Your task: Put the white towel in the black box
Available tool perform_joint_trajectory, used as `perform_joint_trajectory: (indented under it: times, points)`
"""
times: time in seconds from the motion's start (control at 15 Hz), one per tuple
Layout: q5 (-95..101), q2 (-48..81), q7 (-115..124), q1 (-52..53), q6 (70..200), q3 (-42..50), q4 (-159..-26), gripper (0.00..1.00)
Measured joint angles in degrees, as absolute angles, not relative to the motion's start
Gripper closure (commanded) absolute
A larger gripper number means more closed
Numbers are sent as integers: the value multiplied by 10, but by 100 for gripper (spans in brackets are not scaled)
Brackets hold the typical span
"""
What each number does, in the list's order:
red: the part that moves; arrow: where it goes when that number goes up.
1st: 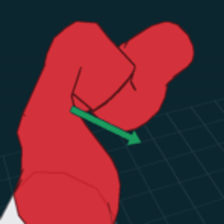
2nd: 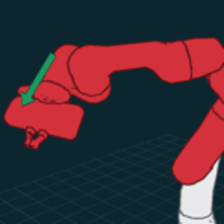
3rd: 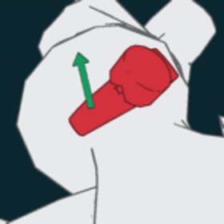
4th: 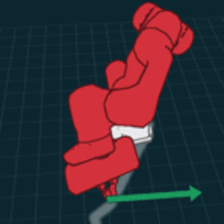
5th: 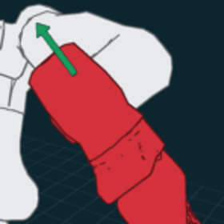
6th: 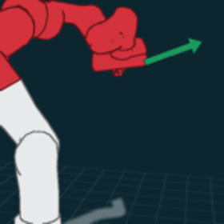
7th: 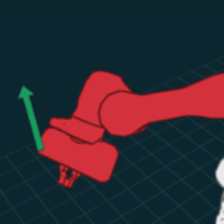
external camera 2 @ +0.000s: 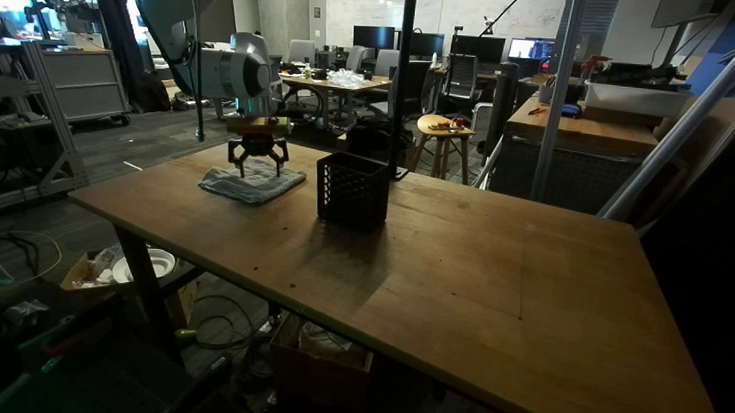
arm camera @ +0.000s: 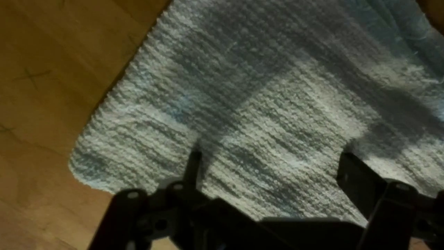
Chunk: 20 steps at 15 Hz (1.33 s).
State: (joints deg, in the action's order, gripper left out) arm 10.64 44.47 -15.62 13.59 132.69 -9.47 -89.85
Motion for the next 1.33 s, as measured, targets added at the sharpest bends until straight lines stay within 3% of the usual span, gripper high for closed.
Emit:
perform_joint_trajectory:
  times: [0.2,0.27,0.4,0.93,1.07,1.33]
  points:
    - [106,464,-152,136,1332,-95,-883,0]
    - [106,465,-148,136,1332,-95,-882,25]
    - [106,467,-141,136,1332,-96,-882,32]
    - [101,460,-97,145,1332,-102,-884,95]
    - [101,453,-91,144,1332,-101,-888,100]
    - [101,417,-89,136,1327,-86,-907,96]
